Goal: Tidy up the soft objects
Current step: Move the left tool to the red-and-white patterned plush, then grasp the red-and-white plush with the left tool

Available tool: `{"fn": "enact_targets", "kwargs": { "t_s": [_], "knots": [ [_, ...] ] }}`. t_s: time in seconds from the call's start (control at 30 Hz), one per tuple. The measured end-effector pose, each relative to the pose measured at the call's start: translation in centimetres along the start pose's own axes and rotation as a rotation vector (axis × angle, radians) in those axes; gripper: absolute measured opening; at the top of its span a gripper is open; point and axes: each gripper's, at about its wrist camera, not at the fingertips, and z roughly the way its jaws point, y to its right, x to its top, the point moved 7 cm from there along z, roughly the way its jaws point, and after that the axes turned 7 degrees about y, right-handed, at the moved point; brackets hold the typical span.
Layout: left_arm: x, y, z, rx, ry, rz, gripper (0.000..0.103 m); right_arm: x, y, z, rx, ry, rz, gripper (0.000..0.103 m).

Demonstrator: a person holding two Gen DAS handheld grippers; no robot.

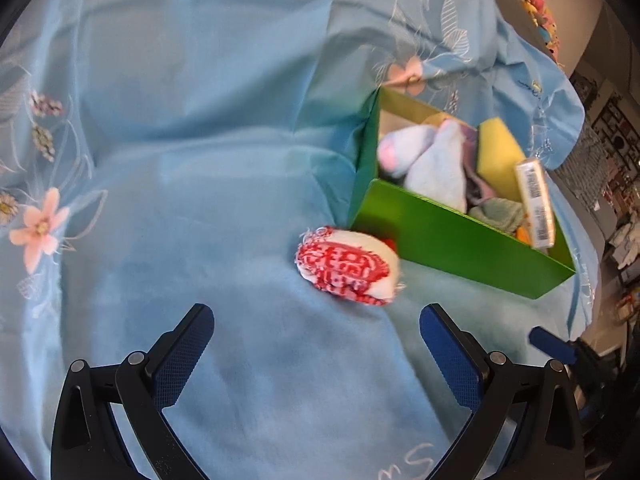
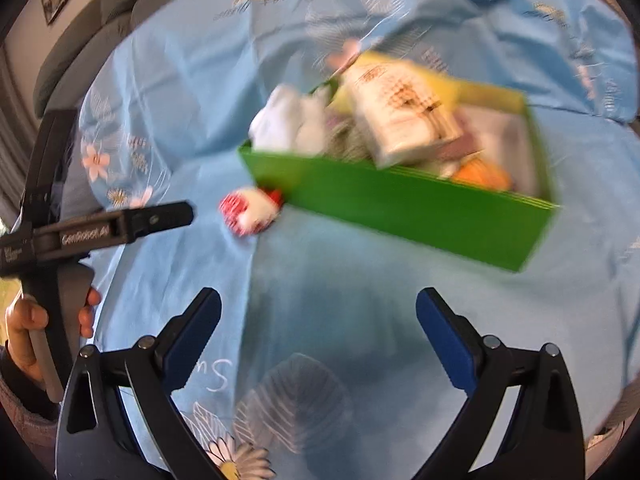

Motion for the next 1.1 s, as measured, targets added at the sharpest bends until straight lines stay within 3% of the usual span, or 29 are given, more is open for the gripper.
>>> {"fn": "enact_targets", "kwargs": {
  "t_s": [0.17, 0.47, 0.53, 0.63, 0.7, 0.77, 0.9, 1.1],
  "knots": [
    [0.6, -0.5, 2.3, -0.051, -0.002, -0.038, 0.103, 0.6, -2.6, 3.7, 0.035, -0.023, -0.043, 0.095],
    [2.7, -0.1, 4.8, -0.158, 0.007, -0.030, 0.102, 2.7, -4.6, 9.6, 0.059, -0.064, -0.060, 0.072],
    [2.8, 0.0, 5.3, -0.171, 0.003, -0.024, 0.097, 2.9, -4.7, 10.3, 0.067, -0.069, -0.059, 0.067],
    [2.5, 0.3, 5.9, -0.185, -0.016, -0.010, 0.082, 3.5, -5.1, 10.9, 0.078, -0.068, -0.063, 0.059],
    [2.1, 0.3, 6.2, -0.208, -0.032, -0.015, 0.072, 3.6, -5.2, 11.3, 0.083, -0.076, -0.072, 0.046],
    [2.0, 0.6, 6.0, -0.230, -0.030, -0.020, 0.063, 3.5, -5.2, 11.5, 0.081, -0.079, -0.085, 0.043],
    [1.8, 1.1, 5.4, -0.217, -0.029, 0.015, 0.062, 3.4, -5.2, 11.2, 0.087, -0.079, -0.100, 0.035],
    [1.1, 2.2, 2.2, -0.207, 0.005, 0.030, 0.062, 3.0, -5.6, 8.5, 0.122, -0.052, -0.110, 0.033]
  ]
}}
